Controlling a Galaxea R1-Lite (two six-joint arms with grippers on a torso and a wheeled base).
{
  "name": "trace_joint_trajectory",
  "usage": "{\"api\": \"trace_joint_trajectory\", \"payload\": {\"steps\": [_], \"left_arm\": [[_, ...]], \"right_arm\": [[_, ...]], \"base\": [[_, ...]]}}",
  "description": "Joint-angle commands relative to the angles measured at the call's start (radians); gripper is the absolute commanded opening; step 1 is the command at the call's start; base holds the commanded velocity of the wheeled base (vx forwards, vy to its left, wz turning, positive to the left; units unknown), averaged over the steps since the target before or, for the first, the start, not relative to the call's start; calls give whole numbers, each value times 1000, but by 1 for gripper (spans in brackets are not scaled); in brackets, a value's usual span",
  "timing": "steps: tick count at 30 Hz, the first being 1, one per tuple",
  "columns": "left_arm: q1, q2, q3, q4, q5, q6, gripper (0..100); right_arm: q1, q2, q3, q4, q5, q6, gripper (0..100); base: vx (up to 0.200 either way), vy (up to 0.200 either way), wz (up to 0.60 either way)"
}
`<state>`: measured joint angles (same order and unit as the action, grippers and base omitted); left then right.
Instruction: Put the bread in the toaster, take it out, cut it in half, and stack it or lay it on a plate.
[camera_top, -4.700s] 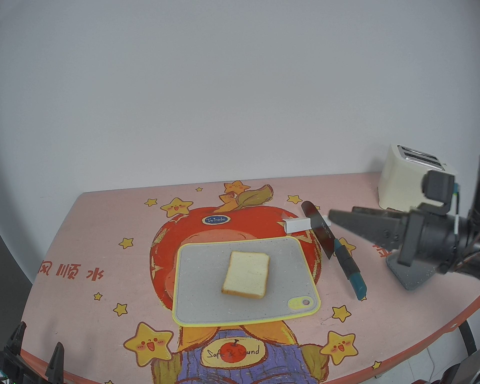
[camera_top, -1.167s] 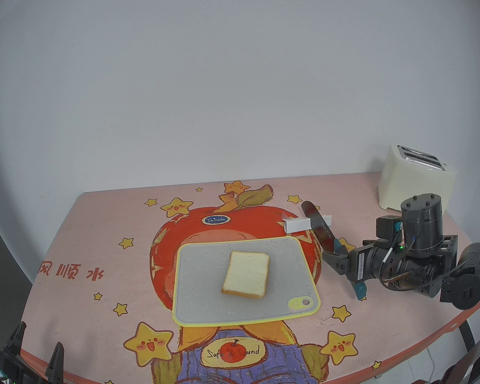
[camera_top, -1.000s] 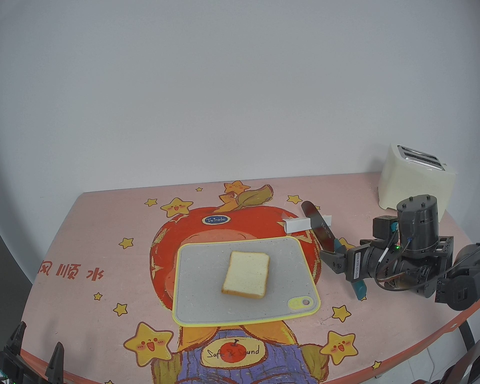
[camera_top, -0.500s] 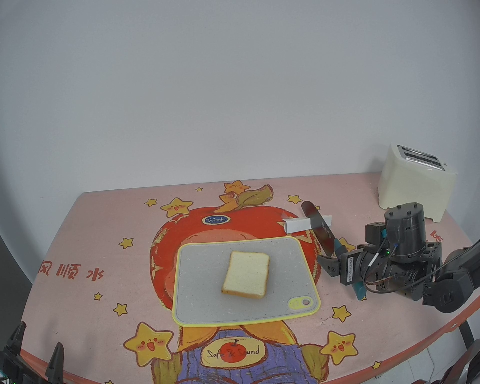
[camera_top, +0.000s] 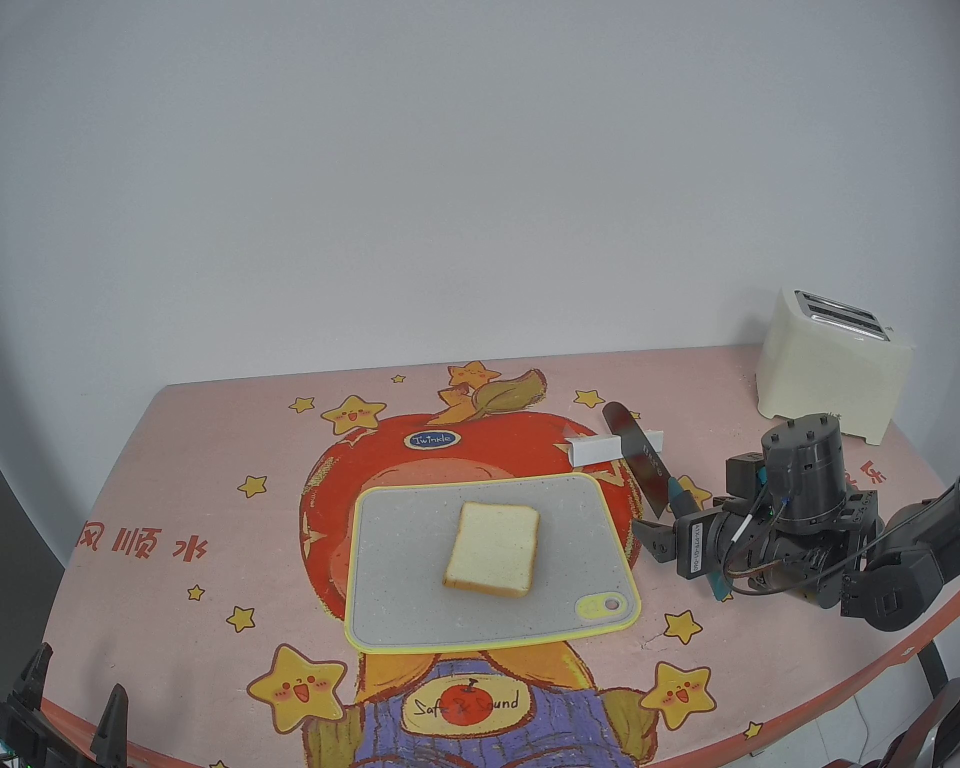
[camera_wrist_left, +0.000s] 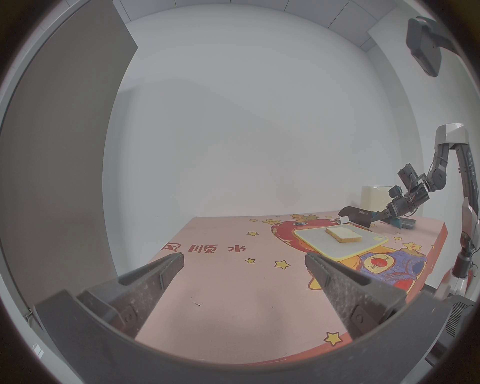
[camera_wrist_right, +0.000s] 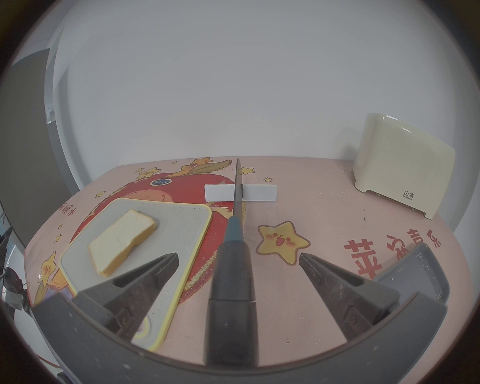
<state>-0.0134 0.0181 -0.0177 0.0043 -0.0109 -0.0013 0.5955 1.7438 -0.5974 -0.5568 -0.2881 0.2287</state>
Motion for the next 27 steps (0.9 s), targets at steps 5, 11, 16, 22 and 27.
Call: {"api": "trace_joint_trajectory", "payload": {"steps": [5,11,16,22,27], "left_arm": [[0,-9,16,0,0,0,100],[0,-9,16,0,0,0,100],[0,-9,16,0,0,0,100],[0,-9,16,0,0,0,100],[0,-9,16,0,0,0,100]], "right_arm": [[3,2,1,0,0,0,100],[6,0,2,0,0,1,0],[15,-3,7,-2,0,1,0],[9,-10,4,-2,0,1,0],[7,-12,7,-58,0,0,0]], "base": [[0,0,0],[0,0,0],[0,0,0],[0,0,0],[0,0,0]]}}
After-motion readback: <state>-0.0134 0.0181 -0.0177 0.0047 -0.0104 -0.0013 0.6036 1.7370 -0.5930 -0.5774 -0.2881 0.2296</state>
